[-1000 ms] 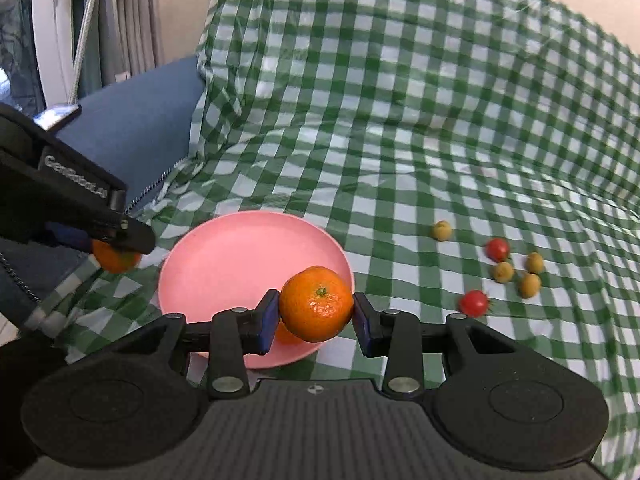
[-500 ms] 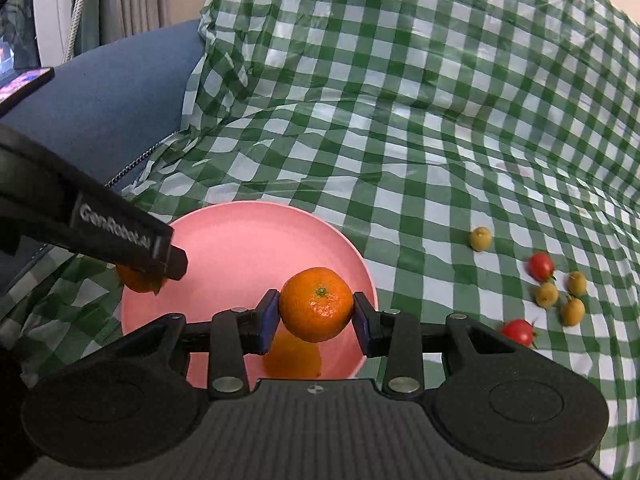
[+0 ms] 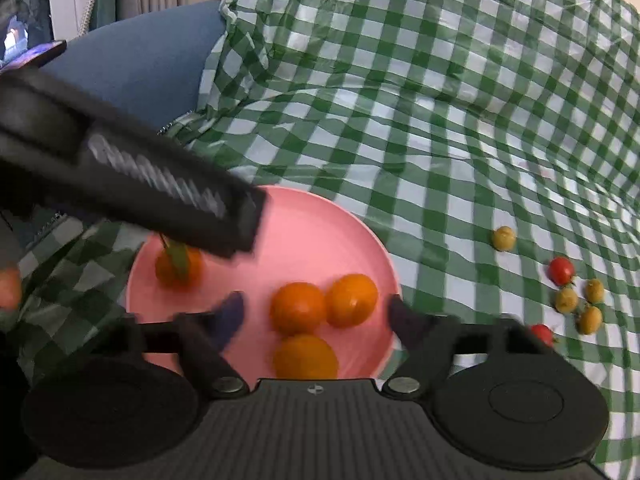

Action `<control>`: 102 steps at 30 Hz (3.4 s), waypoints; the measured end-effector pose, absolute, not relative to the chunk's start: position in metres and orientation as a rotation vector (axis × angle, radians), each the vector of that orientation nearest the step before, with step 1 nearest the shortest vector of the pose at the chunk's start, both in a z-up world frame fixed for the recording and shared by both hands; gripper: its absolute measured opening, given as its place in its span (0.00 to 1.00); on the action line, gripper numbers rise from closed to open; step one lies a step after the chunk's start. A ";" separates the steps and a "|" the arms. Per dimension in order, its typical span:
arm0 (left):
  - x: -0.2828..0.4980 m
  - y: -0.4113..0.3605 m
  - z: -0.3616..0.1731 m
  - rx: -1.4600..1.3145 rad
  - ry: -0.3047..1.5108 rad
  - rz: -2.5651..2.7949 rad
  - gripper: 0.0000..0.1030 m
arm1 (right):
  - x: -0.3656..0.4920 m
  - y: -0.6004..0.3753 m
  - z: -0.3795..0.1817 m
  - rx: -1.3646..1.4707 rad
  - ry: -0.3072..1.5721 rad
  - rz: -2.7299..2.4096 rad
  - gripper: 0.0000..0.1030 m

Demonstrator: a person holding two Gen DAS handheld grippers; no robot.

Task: Organize fruits
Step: 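Lower both tools onto the pink plate and open them to release the mandarins, then lift both open tools away from the plate toward the small fruits, then grasp a yellow-green fruit with the right tool while the left tool grasps another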

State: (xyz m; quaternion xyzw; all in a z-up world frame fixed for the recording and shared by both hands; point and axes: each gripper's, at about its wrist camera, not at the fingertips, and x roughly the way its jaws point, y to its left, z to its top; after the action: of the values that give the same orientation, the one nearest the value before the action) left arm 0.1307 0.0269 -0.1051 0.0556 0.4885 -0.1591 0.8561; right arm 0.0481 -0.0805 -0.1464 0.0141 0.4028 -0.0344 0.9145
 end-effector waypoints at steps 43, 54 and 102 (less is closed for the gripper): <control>-0.099 0.099 0.309 0.084 0.718 -0.450 1.00 | -0.196 -0.092 0.090 0.379 0.622 -0.315 0.93; -0.082 0.106 0.300 0.046 0.737 -0.465 1.00 | -0.188 -0.096 0.086 0.377 0.625 -0.311 0.93; 0.168 -0.239 -0.139 0.357 1.143 -0.418 1.00 | 0.004 -0.360 -0.226 0.366 0.755 -0.603 0.97</control>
State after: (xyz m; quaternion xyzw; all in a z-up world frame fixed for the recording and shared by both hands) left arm 0.1682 -0.2394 -0.1386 0.1666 0.5339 -0.1951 0.8057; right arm 0.0040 -0.3598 -0.2258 0.1752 0.3610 -0.2881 0.8695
